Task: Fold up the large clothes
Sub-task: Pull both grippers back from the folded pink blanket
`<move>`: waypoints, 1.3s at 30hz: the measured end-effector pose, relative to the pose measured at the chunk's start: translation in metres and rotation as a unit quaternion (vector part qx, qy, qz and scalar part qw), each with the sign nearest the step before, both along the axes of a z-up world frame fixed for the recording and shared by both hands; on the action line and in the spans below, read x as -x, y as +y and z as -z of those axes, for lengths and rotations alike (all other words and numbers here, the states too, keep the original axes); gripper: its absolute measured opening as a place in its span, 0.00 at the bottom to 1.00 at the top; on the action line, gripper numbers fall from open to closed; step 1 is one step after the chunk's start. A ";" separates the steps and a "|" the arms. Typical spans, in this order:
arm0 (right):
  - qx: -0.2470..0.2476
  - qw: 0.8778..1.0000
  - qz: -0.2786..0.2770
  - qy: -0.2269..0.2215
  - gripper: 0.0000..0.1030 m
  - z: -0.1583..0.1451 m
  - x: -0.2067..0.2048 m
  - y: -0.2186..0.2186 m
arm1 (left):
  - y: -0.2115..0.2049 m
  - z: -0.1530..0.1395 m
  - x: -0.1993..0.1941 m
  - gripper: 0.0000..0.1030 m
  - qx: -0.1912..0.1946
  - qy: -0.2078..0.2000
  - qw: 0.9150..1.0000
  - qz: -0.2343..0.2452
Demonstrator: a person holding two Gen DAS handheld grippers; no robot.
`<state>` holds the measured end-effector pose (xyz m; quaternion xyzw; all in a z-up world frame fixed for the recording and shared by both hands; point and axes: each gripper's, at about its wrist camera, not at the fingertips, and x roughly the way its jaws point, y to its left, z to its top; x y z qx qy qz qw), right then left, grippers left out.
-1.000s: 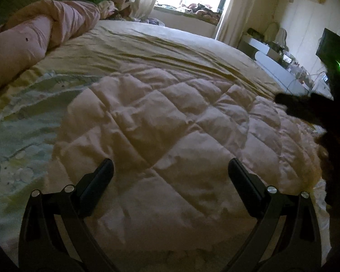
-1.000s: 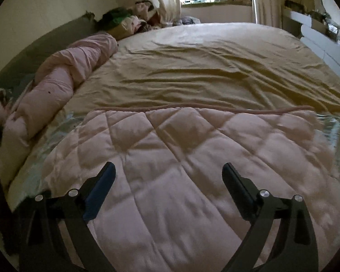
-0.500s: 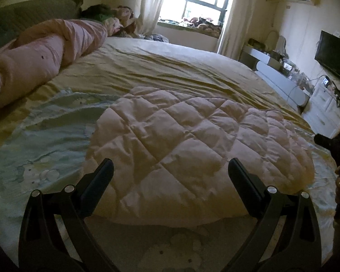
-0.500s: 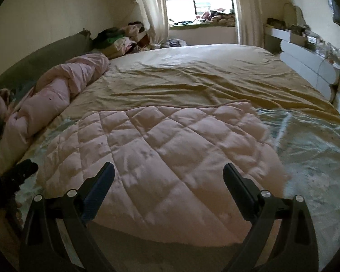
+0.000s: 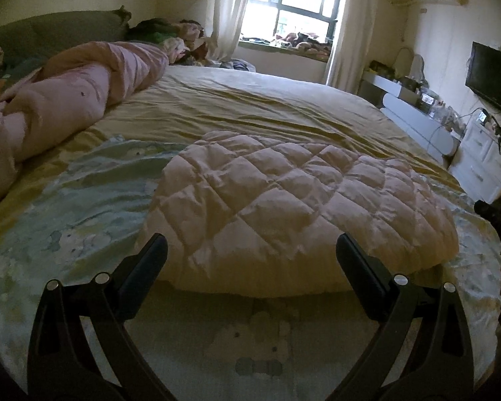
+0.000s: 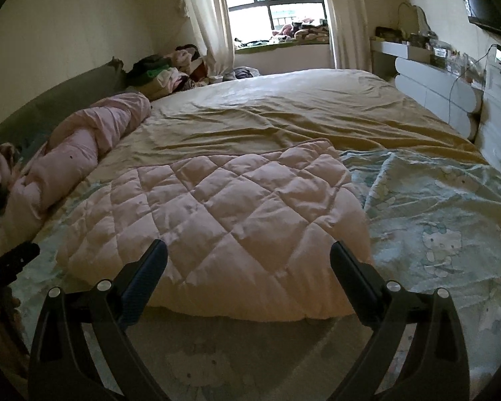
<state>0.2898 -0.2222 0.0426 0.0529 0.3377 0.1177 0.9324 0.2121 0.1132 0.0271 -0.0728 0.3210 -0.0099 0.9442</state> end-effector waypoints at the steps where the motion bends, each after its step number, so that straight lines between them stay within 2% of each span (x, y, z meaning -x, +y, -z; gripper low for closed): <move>1: 0.000 1.000 0.001 -0.004 0.96 -0.001 0.003 -0.002 | -0.001 -0.001 0.003 0.92 -0.002 0.000 1.000 -0.001; 24: -0.022 0.999 -0.028 -0.009 0.96 -0.002 0.060 -0.014 | -0.017 -0.005 0.077 0.92 -0.023 0.007 1.000 -0.020; 39: -0.034 0.999 -0.023 0.026 0.96 0.025 0.075 -0.020 | -0.004 0.033 0.091 0.92 -0.029 0.053 0.997 -0.039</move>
